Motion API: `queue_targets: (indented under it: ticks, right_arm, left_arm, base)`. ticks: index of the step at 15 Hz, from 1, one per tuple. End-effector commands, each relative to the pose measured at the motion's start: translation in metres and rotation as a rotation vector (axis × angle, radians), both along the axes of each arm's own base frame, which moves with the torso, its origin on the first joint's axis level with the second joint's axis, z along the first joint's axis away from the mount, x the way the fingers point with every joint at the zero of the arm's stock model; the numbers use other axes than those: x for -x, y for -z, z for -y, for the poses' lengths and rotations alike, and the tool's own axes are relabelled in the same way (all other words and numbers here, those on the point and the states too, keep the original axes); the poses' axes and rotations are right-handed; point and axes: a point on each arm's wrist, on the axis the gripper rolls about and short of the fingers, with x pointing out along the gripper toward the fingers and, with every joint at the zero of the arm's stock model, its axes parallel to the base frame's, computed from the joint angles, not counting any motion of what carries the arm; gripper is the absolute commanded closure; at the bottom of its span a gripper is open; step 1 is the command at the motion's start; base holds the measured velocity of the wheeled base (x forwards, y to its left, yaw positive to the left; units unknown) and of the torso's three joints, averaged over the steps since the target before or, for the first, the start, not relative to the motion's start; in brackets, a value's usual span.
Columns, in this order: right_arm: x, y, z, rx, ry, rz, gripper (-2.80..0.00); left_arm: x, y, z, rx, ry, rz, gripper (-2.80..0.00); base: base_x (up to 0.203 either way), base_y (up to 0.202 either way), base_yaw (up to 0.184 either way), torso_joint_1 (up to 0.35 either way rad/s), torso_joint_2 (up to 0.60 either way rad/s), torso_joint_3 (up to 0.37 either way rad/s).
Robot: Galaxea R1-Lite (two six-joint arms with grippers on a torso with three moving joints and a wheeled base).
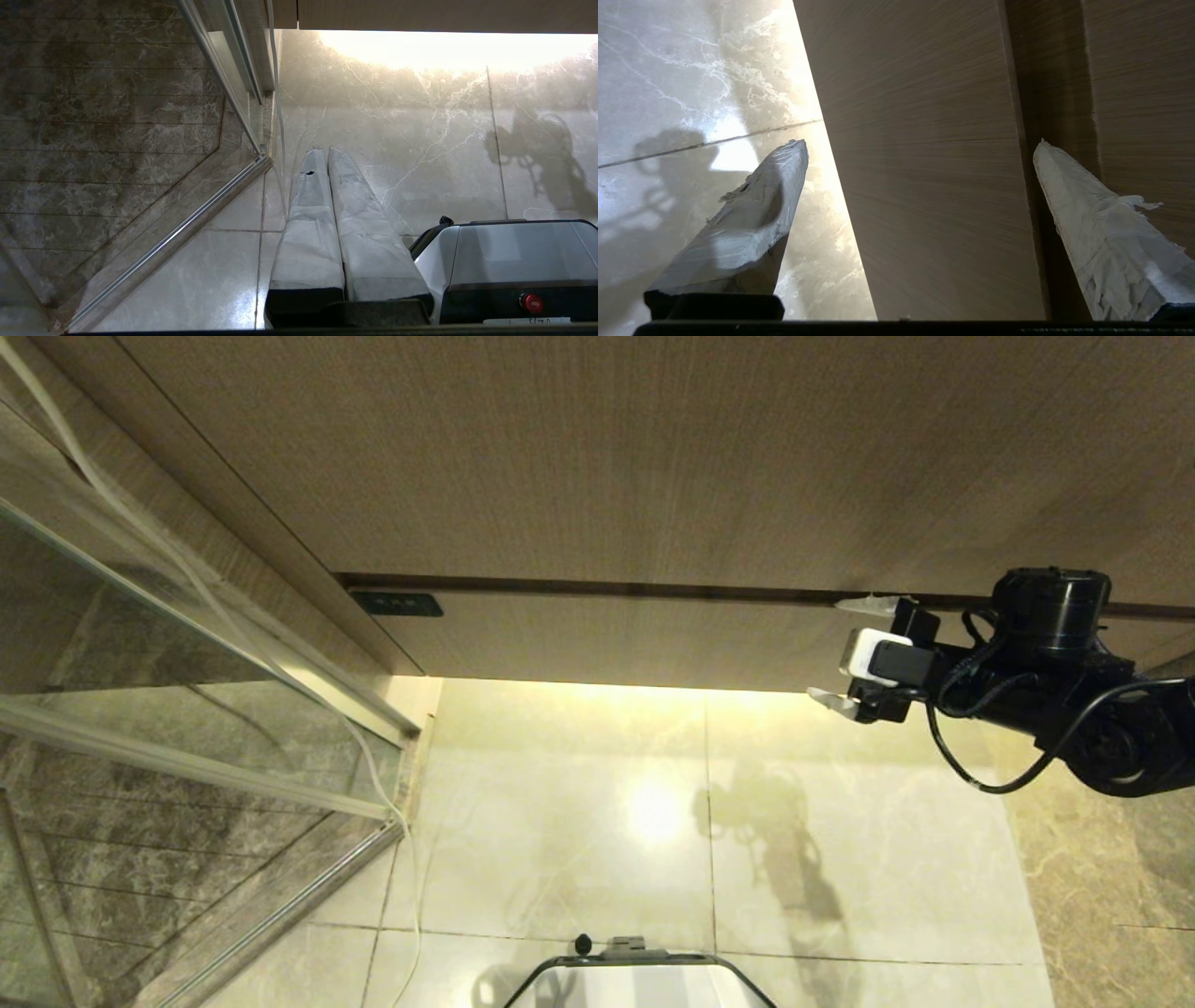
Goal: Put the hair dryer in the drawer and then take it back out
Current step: Pull open the drawer
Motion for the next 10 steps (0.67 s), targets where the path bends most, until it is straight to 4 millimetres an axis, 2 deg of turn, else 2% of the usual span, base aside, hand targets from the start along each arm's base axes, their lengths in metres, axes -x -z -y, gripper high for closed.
queue_targets:
  ticks: [1, 7, 10]
  right_arm:
    - [-0.008, 0.003, 0.0, 0.004, -0.002, 0.007, -2.8]
    - [-0.014, 0.011, 0.007, 0.009, 0.001, 0.005, -2.8]
    - [-0.011, 0.023, 0.008, 0.023, 0.015, -0.153, -2.8]
  left_arm:
    - [0.0, 0.0, 0.0, 0.0, 0.0, -0.001, 0.0]
    - [0.0, 0.0, 0.0, 0.0, 0.001, -0.002, 0.0]
    - [0.0, 0.0, 0.0, 0.0, 0.002, -0.001, 0.0]
  base:
    - [0.0, 0.0, 0.0, 0.0, 0.0, 0.0]
    - [0.0, 0.0, 0.0, 0.0, 0.0, 0.0]
    - [0.0, 0.0, 0.0, 0.0, 0.0, 0.0]
